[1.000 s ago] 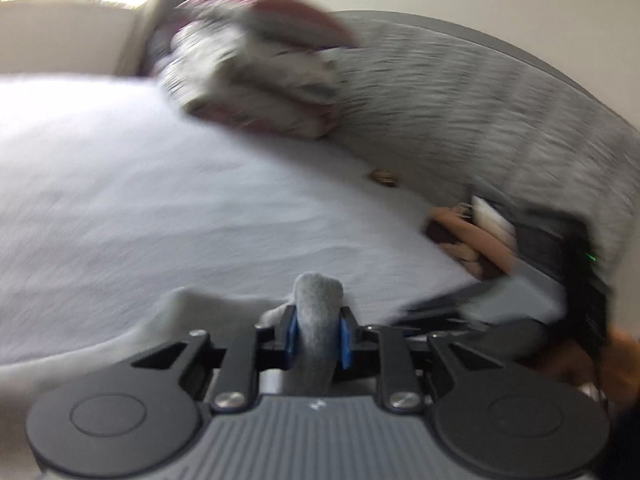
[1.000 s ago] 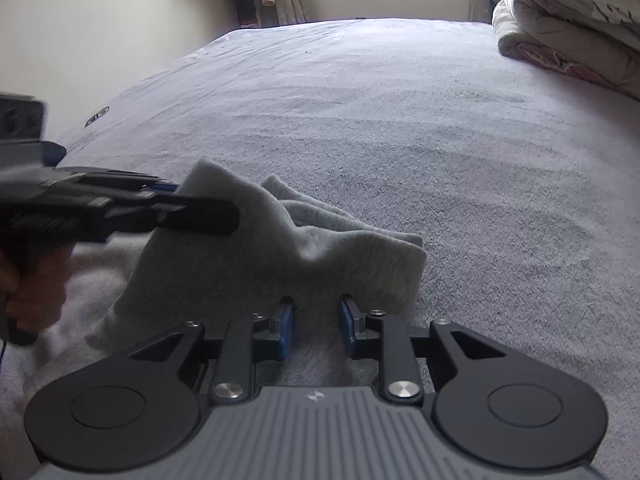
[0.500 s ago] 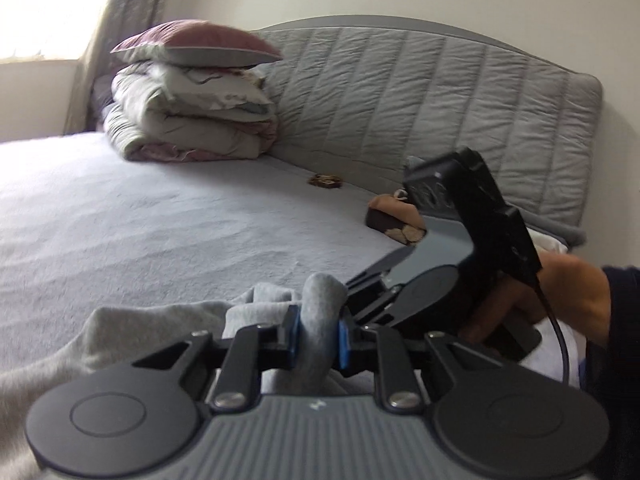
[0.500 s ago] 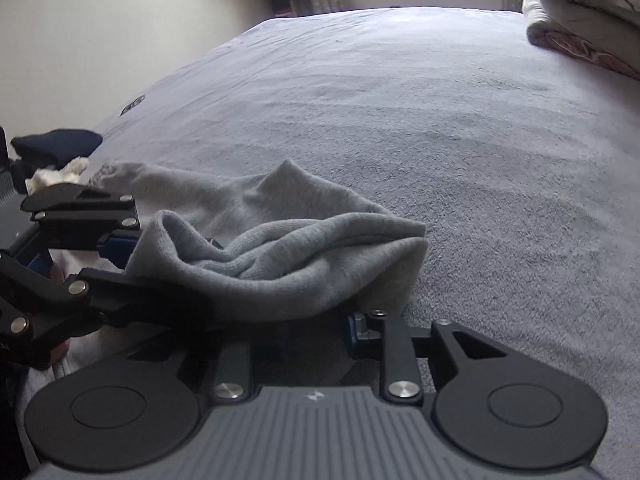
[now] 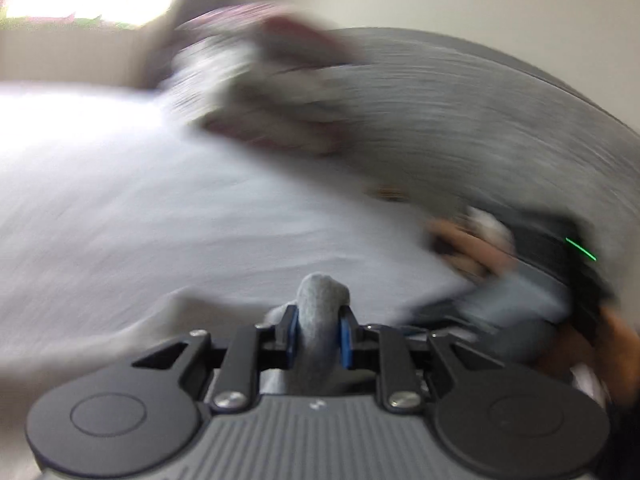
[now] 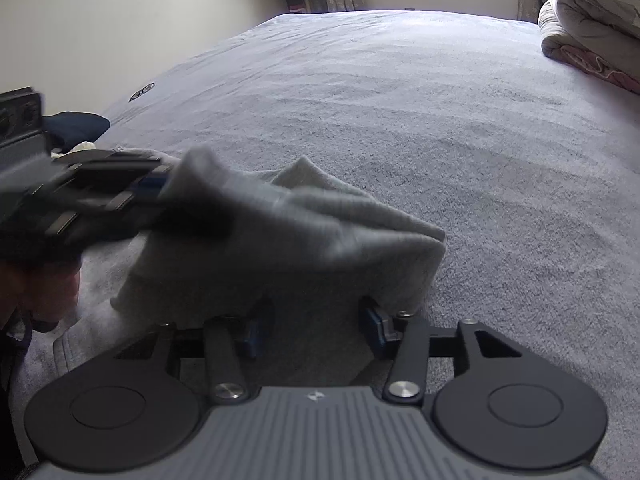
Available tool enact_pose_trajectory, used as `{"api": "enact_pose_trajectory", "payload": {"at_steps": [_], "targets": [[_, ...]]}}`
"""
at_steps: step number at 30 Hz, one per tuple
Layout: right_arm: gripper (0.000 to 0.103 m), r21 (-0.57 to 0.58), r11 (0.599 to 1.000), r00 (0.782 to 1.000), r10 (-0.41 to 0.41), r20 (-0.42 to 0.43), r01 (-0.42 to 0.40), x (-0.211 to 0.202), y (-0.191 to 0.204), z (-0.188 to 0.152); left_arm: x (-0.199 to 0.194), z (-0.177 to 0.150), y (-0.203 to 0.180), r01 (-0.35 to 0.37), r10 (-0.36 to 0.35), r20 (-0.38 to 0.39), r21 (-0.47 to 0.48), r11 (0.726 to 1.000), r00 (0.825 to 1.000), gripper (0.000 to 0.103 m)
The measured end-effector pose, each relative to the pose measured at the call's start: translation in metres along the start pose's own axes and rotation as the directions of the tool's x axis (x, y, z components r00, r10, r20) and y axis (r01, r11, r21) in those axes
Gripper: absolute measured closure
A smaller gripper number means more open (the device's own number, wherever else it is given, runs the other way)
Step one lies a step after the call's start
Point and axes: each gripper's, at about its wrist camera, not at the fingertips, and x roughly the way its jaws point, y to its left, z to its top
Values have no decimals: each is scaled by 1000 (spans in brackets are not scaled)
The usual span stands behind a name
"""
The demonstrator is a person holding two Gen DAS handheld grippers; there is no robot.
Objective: Fold clothes
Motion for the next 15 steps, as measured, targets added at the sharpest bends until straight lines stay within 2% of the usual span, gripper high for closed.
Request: {"api": "enact_pose_trajectory", "payload": {"at_steps": [2, 4, 8, 10, 12, 15], "targets": [[51, 23, 1000, 1000, -7, 8, 7, 0, 0, 2, 7, 7, 20, -66, 63, -35, -90, 994, 997, 81], [51, 7, 1000, 1000, -19, 24, 19, 0, 5, 5, 9, 9, 25, -97, 92, -54, -107, 990, 994, 78], [51, -86, 993, 996, -81, 45, 85, 6, 19, 10, 1, 17, 22, -197, 192, -64, -96, 976, 979, 75], [49, -108, 988, 994, -108, 34, 111, 13, 22, 9, -2, 20, 20, -221, 216, -64, -75, 972, 974, 68], [44, -144, 978, 989, -147, 31, 150, 19, 30, 5, -8, 24, 17, -269, 264, -84, -48, 962, 961, 68], [43, -163, 970, 984, -177, 18, 178, 22, 36, 7, -28, 21, 6, -273, 271, -106, -6, 962, 957, 65]]}}
